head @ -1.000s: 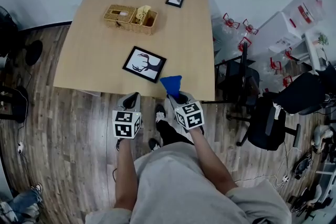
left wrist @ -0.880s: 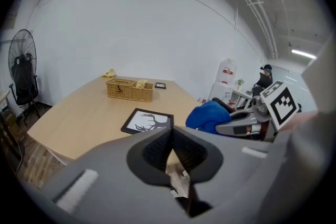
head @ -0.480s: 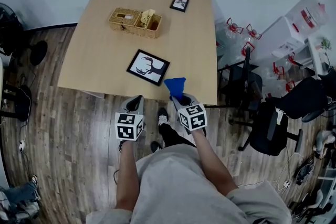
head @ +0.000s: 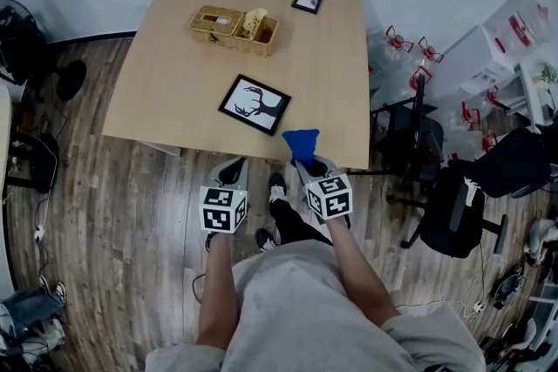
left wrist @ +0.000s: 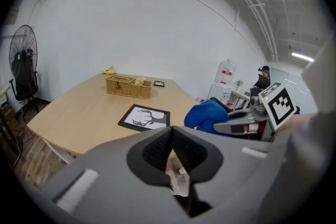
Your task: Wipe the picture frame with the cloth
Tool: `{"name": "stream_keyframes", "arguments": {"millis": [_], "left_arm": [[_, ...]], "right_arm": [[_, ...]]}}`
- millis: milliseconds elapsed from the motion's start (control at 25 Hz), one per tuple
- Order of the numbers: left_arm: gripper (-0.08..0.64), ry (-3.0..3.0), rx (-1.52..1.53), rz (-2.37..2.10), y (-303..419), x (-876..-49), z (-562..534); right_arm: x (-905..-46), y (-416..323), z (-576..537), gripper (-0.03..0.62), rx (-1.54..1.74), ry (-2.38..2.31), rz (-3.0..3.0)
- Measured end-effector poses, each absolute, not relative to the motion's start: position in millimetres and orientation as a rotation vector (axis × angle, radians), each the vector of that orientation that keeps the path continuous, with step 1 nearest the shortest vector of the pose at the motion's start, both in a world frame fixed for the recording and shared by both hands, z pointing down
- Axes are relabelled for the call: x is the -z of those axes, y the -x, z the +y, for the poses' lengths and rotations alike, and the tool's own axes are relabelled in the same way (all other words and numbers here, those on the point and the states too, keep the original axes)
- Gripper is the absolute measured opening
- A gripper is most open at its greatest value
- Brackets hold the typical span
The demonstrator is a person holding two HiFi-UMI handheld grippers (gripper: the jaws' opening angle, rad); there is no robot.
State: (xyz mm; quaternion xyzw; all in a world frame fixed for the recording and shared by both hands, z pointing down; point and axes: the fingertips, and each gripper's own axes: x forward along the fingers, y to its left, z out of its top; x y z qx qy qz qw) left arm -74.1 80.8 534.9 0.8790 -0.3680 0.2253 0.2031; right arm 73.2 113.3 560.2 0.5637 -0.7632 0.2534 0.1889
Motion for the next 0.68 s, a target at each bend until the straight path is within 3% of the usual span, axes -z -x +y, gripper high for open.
{"name": "stream_keyframes", "arguments": {"millis": [680], "left_arm": [[0.052, -2.456, -0.645, -1.042, 84.3, -530.9, 81.3]], "right_arm": [[-547.1, -66.1, 108.1, 0.046, -0.689, -1.609, -2.189]]}}
